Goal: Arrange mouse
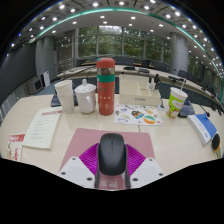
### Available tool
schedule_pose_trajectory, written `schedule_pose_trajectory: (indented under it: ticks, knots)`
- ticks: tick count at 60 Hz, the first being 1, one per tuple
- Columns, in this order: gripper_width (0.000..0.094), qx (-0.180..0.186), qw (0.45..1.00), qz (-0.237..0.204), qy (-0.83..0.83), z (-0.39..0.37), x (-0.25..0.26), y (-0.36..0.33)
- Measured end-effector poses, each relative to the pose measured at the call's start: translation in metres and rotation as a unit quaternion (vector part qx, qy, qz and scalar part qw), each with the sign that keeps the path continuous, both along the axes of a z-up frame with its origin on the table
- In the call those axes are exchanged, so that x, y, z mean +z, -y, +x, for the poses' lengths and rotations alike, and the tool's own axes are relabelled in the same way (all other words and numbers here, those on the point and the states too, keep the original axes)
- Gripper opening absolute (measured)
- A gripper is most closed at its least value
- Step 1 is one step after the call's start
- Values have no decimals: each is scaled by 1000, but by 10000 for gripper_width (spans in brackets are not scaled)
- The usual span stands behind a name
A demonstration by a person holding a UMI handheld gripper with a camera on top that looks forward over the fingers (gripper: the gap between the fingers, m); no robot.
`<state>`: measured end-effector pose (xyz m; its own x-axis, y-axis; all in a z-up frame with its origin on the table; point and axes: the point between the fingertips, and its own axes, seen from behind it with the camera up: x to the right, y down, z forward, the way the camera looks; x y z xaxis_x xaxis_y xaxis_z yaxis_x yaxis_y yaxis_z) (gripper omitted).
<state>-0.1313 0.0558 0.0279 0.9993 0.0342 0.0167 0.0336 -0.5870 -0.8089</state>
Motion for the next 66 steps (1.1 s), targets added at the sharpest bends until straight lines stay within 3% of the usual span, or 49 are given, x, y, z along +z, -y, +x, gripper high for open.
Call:
schedule_pose_trajectory:
  ticks: [8, 15, 21, 23, 45, 66]
  knots:
    - [401, -13, 1000, -22, 9, 2, -31, -3]
    - [507, -13, 999, -41, -10, -2, -38, 5]
    - [876, -6, 999, -40, -17, -5, -18, 24]
    - [838, -6, 999, -37, -15, -5, -6, 32]
    - [860, -8, 999, 51, 1, -18, 157, 217]
    - [854, -28, 997, 69, -12, -18, 210, 377]
